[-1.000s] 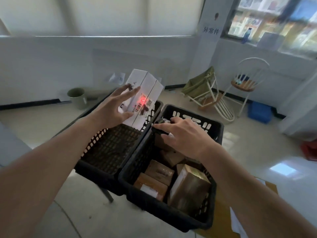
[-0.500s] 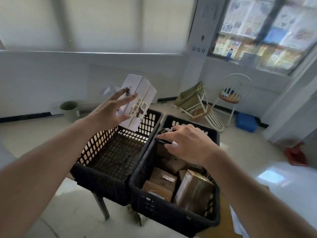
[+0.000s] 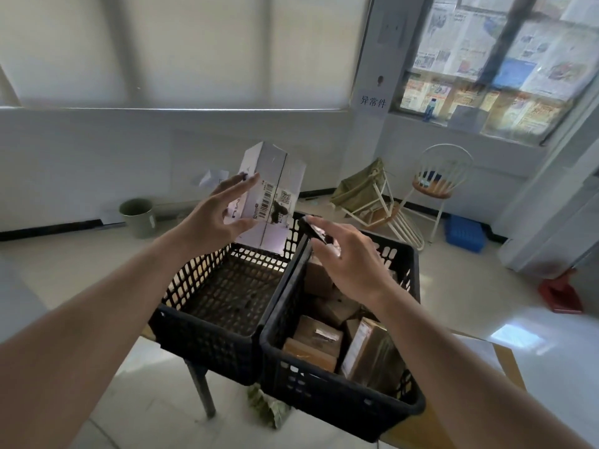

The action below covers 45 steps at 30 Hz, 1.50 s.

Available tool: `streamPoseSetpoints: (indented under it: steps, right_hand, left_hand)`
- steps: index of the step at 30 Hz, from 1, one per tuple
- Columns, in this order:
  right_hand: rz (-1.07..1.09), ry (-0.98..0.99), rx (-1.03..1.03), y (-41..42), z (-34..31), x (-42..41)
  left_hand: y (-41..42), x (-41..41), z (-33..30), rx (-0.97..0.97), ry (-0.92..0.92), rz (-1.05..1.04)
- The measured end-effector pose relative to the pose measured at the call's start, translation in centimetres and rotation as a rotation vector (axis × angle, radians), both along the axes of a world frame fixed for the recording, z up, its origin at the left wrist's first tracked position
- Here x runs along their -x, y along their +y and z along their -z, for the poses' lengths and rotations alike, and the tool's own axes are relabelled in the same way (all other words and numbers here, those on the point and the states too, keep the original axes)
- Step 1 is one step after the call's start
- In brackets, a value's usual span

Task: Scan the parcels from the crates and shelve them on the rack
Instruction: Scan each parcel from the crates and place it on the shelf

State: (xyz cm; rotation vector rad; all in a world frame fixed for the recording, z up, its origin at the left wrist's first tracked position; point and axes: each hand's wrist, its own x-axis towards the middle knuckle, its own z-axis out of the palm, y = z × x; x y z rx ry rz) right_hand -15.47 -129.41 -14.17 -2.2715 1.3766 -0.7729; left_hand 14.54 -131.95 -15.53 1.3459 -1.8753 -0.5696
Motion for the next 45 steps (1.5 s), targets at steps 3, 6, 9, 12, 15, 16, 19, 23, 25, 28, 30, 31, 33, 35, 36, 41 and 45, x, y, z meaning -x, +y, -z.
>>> streamPoseSetpoints:
  steps: [3, 6, 9, 12, 15, 16, 19, 23, 25, 28, 30, 31, 33, 35, 36, 41, 45]
  right_hand:
    - [0.064, -0.258, -0.039, -0.2, 0.0, -2.2]
    - [0.079, -0.482, -0.115, -0.1, -0.4, -4.3]
    - [-0.002, -0.595, -0.152, 0.5, -0.9, -6.1]
    - [-0.116, -0.687, -0.192, 1.5, -1.3, -7.5]
    - [-0.25, -0.728, -0.25, 3.6, -1.8, -8.7]
    - [-0.291, -0.734, -0.257, 4.4, -2.0, -9.0]
    - [-0.4, -0.721, -0.214, 7.4, -2.8, -10.0]
    - [-0.588, -0.758, -0.241, 12.6, -3.7, -12.2]
    - [-0.673, -0.782, -0.25, 15.8, -4.1, -13.3]
    - [-0.779, -0.808, -0.228, 20.8, -4.6, -15.3]
    - [-0.848, -0.823, -0.266, 24.3, -4.9, -16.7]
    - [-0.887, -0.826, -0.296, 26.2, -5.0, -17.4]
    - [-0.97, -0.822, -0.337, 30.2, -5.2, -18.7]
    - [-1.033, -0.832, -0.344, 34.5, -5.3, -20.1]
    - [-1.06, -0.843, -0.344, 36.7, -5.3, -20.9]
    - [-1.179, -0.803, -0.379, 48.6, -5.2, -24.9]
    - [-1.247, -0.798, -0.428, 58.5, -4.5, -28.1]
  left_hand:
    - [2.7, 0.3, -0.7, -0.014, 0.131, -0.01]
    - [5.9, 0.7, -1.5, -0.031, 0.234, -0.027]
    - [9.5, 1.3, -2.3, 0.007, 0.276, -0.087]
    - [13.5, 2.2, -3.1, 0.023, 0.322, -0.168]
    - [17.8, 3.1, -3.8, 0.052, 0.362, -0.28]
    - [19.4, 3.4, -4.0, 0.057, 0.388, -0.312]
    - [24.4, 4.1, -4.6, 0.087, 0.431, -0.416]
    - [31.8, 5.0, -6.0, 0.158, 0.389, -0.592]
    - [35.6, 5.5, -6.8, 0.187, 0.343, -0.672]
    - [41.5, 6.0, -7.6, 0.221, 0.288, -0.782]
    - [45.6, 6.2, -8.0, 0.236, 0.277, -0.857]
    - [47.7, 6.2, -8.2, 0.247, 0.272, -0.896]
    - [51.8, 6.0, -8.5, 0.274, 0.238, -0.981]
    - [56.2, 5.6, -8.6, 0.301, 0.191, -1.05]
    - [58.6, 5.3, -8.6, 0.316, 0.169, -1.075]
    - [71.1, 3.7, -7.9, 0.381, 0.025, -1.206]
    - [81.1, 1.8, -7.2, 0.405, -0.168, -1.295]
